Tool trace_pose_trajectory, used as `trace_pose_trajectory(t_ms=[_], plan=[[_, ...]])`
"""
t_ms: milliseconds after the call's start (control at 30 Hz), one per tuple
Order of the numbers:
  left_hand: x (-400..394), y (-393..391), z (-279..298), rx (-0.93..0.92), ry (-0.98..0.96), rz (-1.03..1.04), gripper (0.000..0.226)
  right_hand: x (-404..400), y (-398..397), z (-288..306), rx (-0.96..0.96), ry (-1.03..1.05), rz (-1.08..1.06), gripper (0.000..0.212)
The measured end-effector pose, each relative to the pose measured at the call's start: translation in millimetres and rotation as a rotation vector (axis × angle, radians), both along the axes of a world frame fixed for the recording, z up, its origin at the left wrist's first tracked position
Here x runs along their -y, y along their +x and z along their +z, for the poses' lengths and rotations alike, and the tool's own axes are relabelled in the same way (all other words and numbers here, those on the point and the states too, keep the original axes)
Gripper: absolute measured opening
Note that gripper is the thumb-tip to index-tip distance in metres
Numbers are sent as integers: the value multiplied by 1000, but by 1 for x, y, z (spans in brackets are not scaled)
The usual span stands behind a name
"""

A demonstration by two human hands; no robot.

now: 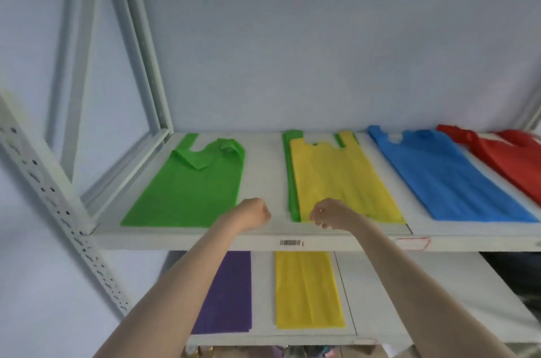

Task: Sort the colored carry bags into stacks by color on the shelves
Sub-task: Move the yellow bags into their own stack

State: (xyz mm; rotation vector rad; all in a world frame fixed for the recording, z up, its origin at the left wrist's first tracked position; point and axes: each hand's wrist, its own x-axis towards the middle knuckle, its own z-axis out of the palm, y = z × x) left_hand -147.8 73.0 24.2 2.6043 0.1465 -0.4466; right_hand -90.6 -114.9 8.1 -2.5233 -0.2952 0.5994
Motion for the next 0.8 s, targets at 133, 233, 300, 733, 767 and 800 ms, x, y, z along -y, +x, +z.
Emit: trace_pose_trajectory(t_ms=[133, 233, 300, 733, 767, 800], plan=[[23, 48, -4, -23, -228, 88, 18, 34, 54, 8, 99, 19, -170, 32], [39, 89, -18, -51, -429, 188, 20, 56, 89, 8, 118, -31, -245, 33], [52, 112, -31, -64, -504, 280, 25, 71, 109, 7, 94, -103, -266, 29], [93, 198, -55, -88, -296, 733, 51, 141, 239, -31, -70, 13, -511, 14], [95, 201, -55, -87, -247, 773, 53, 140, 246, -31, -106, 36, -525, 18], [96, 204, -55, -81, -227, 798, 55, 139, 253, -31, -142, 59, -536, 25]])
